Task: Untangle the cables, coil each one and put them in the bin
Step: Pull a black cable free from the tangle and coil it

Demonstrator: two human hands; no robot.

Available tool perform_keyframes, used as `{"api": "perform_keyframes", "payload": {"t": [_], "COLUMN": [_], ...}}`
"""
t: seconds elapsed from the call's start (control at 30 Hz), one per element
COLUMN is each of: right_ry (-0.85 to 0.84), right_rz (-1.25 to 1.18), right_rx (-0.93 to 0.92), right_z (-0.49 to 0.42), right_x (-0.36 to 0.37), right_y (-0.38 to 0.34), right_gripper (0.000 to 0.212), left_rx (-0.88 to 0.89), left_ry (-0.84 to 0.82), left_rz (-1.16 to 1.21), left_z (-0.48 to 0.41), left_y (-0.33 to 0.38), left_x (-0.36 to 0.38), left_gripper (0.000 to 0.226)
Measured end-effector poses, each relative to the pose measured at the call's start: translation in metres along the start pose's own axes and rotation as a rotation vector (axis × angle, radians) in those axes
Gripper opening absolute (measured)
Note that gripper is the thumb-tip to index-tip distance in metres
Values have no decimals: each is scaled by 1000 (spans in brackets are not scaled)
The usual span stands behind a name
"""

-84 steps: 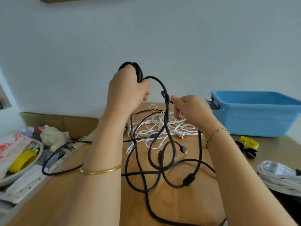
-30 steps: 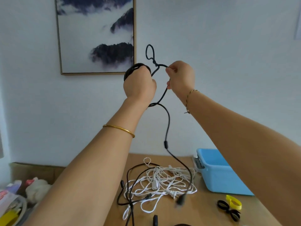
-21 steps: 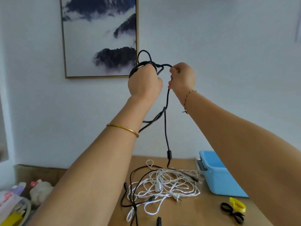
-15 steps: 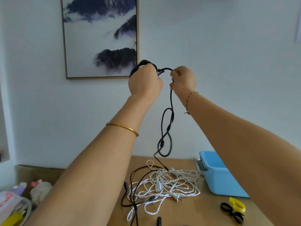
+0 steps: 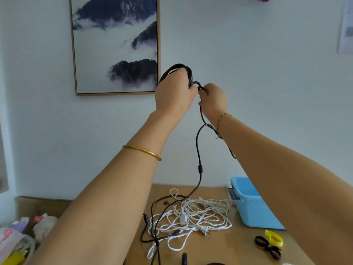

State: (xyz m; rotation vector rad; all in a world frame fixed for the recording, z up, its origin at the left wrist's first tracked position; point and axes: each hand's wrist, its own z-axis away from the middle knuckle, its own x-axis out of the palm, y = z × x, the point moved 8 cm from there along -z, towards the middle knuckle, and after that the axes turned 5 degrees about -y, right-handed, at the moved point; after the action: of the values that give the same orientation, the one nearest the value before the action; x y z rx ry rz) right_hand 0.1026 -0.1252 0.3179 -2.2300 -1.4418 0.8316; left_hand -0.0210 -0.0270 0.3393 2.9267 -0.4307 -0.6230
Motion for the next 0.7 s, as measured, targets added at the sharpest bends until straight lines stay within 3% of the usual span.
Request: {"api": "perform_keyframes", "payload": {"t": [0.13, 0.27, 0.37, 0.47, 0.6, 0.7], "right_ry": [-16, -6, -89, -247, -571, -659], "right_rz": [-243, -533, -619, -655, -682, -804], "right_rx": [0, -6, 47, 121, 204, 231], "right_z": [6, 21, 32, 48, 90, 124], "right_x": [-5, -13, -3, 17, 49, 66], "right_y": [-5, -4, 4, 19, 45, 63], "right_gripper": [18, 9, 14, 23, 18, 25], "left_rx": [44, 71, 68, -59, -371, -527], "left_ry": [25, 49, 14, -112, -306, -390], "left_rz": [37, 131, 229, 460, 680, 764], "left_z": [-4, -9, -11, -4, 35, 69], "left_y": [12, 23, 23, 6, -35, -64], "left_x": [-8, -20, -12, 10, 60, 97], "left_gripper": [28, 23, 13, 11, 29, 32]}}
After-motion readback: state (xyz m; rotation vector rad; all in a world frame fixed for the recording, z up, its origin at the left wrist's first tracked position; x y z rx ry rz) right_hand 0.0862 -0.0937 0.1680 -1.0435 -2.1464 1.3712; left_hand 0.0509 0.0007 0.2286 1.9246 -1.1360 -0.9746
